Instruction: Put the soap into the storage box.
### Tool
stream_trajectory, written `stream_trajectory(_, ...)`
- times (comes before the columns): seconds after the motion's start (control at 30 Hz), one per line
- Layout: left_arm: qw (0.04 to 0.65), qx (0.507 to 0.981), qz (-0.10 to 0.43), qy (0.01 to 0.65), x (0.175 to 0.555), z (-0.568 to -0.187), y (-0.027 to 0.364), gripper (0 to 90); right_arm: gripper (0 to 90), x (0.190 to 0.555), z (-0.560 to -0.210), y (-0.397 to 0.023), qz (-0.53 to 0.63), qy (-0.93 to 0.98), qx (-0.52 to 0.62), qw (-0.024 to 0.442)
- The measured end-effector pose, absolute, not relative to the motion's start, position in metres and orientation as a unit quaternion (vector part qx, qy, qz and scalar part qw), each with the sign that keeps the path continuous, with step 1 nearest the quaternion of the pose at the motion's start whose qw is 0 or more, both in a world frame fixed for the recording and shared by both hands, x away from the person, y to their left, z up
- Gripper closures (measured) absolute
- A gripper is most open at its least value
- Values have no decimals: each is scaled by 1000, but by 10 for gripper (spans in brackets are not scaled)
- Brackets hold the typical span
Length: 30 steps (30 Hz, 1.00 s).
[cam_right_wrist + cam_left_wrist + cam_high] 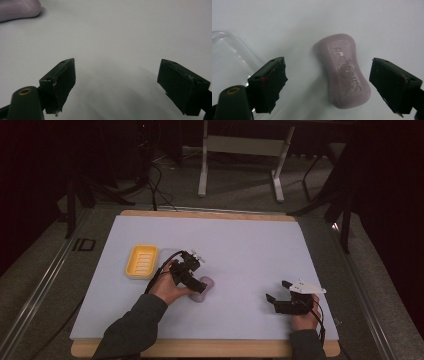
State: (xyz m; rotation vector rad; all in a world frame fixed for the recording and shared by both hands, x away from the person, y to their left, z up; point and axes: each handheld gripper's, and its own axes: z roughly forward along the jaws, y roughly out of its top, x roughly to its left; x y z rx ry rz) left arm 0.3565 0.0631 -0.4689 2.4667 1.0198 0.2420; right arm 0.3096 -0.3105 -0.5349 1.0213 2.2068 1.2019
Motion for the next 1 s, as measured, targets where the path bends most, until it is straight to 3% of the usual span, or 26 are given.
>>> stream_trajectory(0.5, 205, 900, 69, 378, 358, -483, 49, 107, 147, 309, -535, -310, 433, 795, 367, 213)
stream_trajectory(0.77, 192, 898, 70, 389, 360, -491, 42, 35, 147, 309, -535, -310, 433, 796, 365, 213)
stream_trajectory(1.0, 182, 898, 65, 395, 362, -502, 38, 27, 147, 309, -535, -310, 433, 797, 364, 212)
